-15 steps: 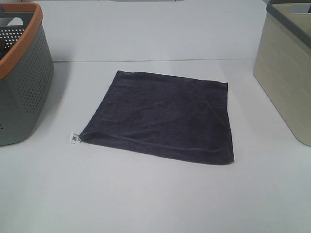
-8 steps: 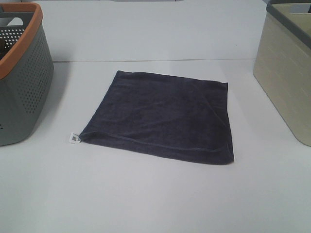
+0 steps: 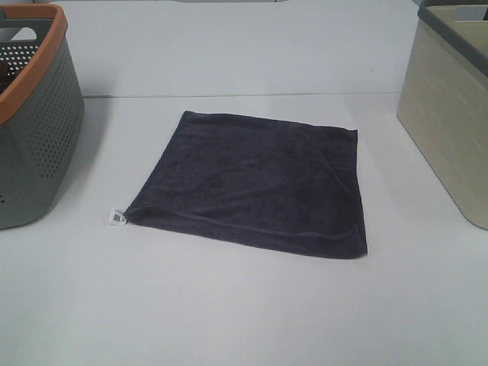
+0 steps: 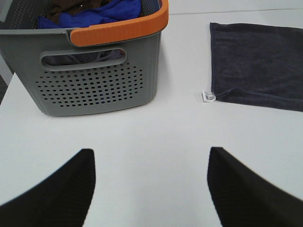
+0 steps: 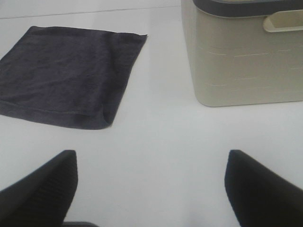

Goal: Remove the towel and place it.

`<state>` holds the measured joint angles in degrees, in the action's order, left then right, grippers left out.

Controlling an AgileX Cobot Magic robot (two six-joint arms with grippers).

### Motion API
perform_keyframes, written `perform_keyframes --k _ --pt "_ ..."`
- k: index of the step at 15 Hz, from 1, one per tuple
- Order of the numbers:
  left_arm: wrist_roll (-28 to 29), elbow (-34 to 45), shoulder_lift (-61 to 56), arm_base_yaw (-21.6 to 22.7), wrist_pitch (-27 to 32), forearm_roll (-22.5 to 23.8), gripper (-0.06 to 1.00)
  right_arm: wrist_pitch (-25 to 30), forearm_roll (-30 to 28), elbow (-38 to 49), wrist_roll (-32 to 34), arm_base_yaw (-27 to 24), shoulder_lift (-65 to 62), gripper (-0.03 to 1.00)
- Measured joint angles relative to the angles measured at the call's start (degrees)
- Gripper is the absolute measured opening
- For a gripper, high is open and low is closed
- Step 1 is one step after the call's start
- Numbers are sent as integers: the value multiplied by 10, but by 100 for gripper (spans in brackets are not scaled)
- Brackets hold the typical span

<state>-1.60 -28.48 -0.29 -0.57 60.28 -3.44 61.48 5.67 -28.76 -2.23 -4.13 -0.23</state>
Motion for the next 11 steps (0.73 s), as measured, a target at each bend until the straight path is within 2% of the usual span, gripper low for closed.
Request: perform_keyframes --k 11 --pt "1 0 0 0 -3 0 64 0 -6 0 0 0 0 83"
